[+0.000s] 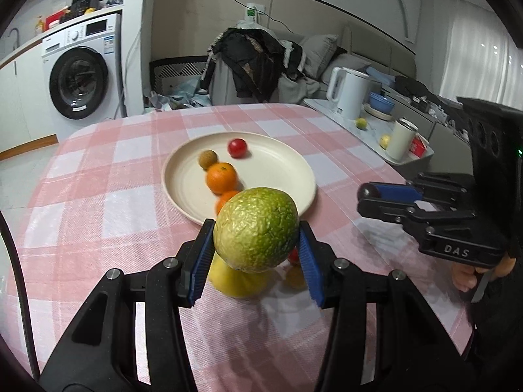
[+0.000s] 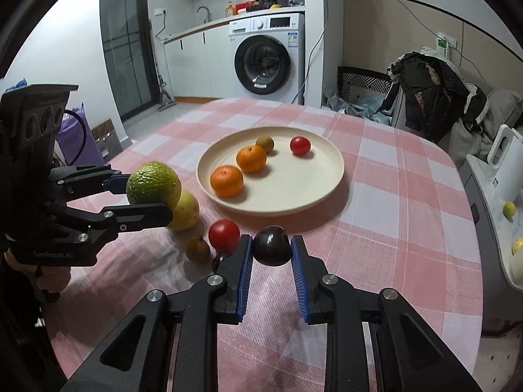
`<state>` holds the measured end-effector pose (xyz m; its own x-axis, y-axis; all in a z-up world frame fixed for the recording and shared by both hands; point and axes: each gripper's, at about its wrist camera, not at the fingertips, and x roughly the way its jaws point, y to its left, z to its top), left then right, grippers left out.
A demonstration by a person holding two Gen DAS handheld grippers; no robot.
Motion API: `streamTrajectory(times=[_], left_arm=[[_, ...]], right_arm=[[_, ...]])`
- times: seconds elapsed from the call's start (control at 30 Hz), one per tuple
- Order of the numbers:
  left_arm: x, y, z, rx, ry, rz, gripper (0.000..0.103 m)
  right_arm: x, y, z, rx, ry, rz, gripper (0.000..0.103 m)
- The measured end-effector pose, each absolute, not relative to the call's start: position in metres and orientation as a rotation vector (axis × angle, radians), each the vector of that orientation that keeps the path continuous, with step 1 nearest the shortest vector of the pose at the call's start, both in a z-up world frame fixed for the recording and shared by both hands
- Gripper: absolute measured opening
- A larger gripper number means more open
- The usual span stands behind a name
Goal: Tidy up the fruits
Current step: 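Carry the green citrus and dark plum over the cream plate with both grippers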
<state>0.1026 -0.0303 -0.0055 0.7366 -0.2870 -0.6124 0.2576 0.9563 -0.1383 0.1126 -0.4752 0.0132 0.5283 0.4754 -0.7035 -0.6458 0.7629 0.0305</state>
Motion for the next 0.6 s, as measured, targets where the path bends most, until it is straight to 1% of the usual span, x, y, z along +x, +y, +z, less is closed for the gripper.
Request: streamTrajectory(times=[0.33,0.6], left_arm=[[0.127,-0.011,-0.004,-0.054,0.654,-0.221,0.046],[0.145,-0.002,-0.014,-0.054,0.661,-0.181,0.046]], right_arm=[[0.123,-0.465,0.02,-0.196,0.729,0.669,0.025],[0.141,-0.462,0.022,-0.143,0.726,0.631,0.025]])
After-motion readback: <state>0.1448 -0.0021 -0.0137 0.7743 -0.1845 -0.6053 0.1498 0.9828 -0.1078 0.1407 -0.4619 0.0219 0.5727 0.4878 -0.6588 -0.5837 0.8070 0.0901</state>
